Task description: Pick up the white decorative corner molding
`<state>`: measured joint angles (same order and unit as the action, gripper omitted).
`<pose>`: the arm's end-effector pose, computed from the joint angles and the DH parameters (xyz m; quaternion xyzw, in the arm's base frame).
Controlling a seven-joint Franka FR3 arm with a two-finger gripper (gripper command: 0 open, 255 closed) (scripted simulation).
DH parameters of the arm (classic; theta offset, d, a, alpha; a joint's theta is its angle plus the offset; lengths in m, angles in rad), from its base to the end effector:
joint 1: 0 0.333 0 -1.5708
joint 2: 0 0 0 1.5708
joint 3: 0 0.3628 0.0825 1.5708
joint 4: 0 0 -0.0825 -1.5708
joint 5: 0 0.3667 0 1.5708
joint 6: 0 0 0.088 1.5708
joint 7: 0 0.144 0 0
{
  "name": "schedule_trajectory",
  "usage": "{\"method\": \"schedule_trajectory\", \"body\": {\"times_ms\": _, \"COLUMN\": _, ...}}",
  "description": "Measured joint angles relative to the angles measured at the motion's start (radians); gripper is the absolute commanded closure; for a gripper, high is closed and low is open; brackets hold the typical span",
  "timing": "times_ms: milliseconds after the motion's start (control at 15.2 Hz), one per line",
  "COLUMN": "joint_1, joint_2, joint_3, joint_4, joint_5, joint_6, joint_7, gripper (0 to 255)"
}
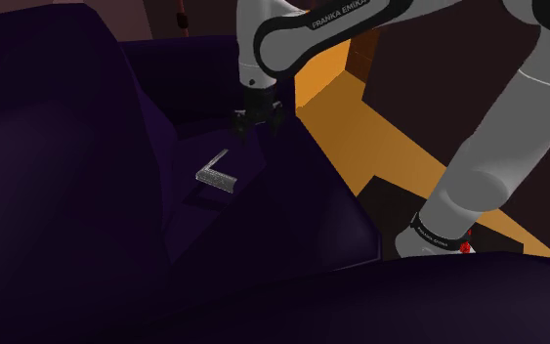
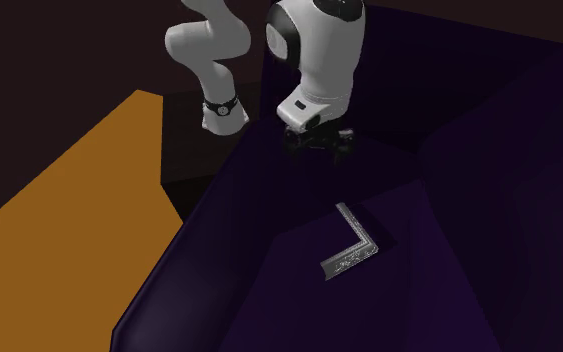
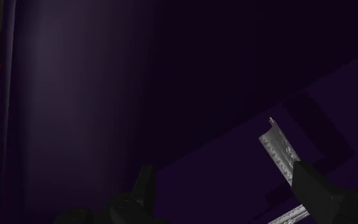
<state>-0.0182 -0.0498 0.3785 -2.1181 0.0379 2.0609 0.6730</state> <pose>0.4785 0.1858 0.4505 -0.9863 0.1649 0.0084 0.0038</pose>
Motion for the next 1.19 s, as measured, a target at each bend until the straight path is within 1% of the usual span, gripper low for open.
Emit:
{"method": "schedule_trajectory", "body": {"times_ms": 330, "joint_1": 0.024, "joint_2": 0.205, "joint_3": 0.014, "joint_4": 0.143, "joint_5": -0.082, "joint_6": 0.046, "joint_7": 0.142, "gripper": 0}}
{"method": "schedule_trajectory", "body": {"times_ms": 462, "joint_1": 0.045, "joint_2": 0.282, "joint_3": 0.013, "joint_4": 0.212, "joint_5": -0.113, "joint_6": 0.048, "joint_7": 0.198, "gripper": 0}}
{"method": "schedule_trajectory", "body": {"times_ms": 792, "joint_1": 0.106, "joint_2": 0.495, "joint_3": -0.012, "joint_4": 0.433, "joint_5": -0.182, "joint_6": 0.028, "joint_7": 0.312, "gripper": 0}}
{"method": "schedule_trajectory", "body": {"times_ms": 1056, "joint_1": 0.165, "joint_2": 0.681, "joint_3": -0.043, "joint_4": 0.663, "joint_5": -0.220, "joint_6": -0.019, "joint_7": 0.375, "gripper": 0}}
{"method": "schedule_trajectory", "body": {"times_ms": 1188, "joint_1": 0.170, "joint_2": 0.706, "joint_3": -0.049, "joint_4": 0.675, "joint_5": -0.225, "joint_6": -0.006, "joint_7": 0.385, "gripper": 0}}
